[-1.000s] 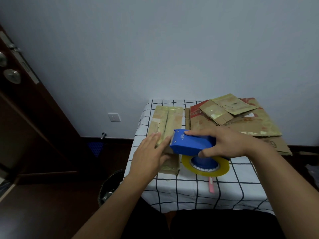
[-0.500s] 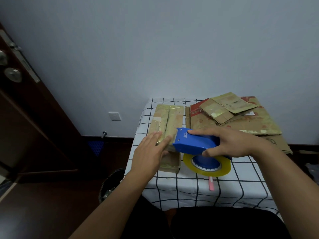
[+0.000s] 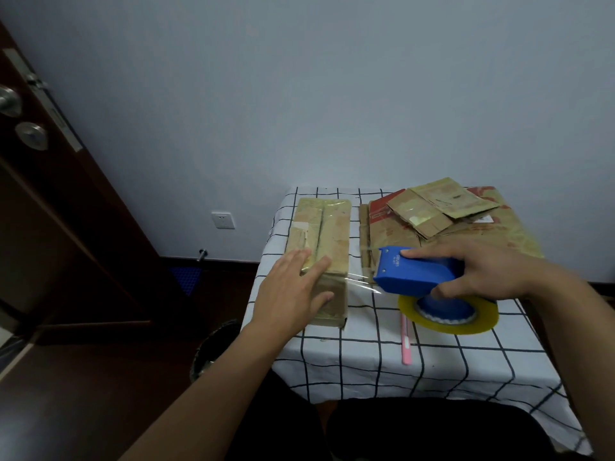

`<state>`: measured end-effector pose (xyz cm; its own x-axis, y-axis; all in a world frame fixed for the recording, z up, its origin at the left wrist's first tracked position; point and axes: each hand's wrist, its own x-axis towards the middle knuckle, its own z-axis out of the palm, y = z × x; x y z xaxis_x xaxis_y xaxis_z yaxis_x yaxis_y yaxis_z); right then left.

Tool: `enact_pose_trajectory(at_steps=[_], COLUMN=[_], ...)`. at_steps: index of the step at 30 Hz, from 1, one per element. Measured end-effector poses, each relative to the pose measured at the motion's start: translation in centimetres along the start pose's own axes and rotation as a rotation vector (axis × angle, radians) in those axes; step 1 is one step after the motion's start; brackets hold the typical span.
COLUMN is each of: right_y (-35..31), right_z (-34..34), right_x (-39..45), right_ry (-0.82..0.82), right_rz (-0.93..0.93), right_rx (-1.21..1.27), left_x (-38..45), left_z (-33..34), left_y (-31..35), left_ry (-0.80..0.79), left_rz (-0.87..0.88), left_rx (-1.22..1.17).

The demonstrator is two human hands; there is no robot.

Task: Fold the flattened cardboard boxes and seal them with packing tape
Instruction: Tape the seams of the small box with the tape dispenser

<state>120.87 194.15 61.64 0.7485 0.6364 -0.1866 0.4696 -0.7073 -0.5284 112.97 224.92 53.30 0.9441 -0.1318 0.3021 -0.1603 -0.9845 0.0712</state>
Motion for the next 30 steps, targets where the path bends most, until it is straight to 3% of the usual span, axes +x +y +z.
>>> enact_pose_trajectory(at_steps=[6,15,21,25,27,30], right_y=[-0.4,-2.3,-3.6,-3.5,-2.6,-1.5], right_z=[1.5,2.8,2.4,4.3,5.3,4.6], right_x=[0.2,2.1,4.1,4.9,4.5,3.1], right_ry=[-0.087,-0.158,-0.224,-0.374,-0.35,-0.16], right_rz=[0.028,0.054,0.067,0.145,0.174,0.213], right_rx=[-0.063,-0.259,-0.192,-0.321,-0.287,-0.188], left_x=[0.3,0.7,0.8,0.7,0.7,0.8], left_z=[-0.7,-1.0,-1.2,-1.4,-1.5,-1.6], left_y=[1.7,2.6,2.7,2.5,2.5,2.8], left_ry=[-0.118,-0.156,-0.179,-0.196,-0.215,-0.213], left_rz=[0.007,0.029,0.014,0.007,0.001,-0.008], left_rx=[0.153,0.014,-0.005,-0.015,-0.023,-0.031])
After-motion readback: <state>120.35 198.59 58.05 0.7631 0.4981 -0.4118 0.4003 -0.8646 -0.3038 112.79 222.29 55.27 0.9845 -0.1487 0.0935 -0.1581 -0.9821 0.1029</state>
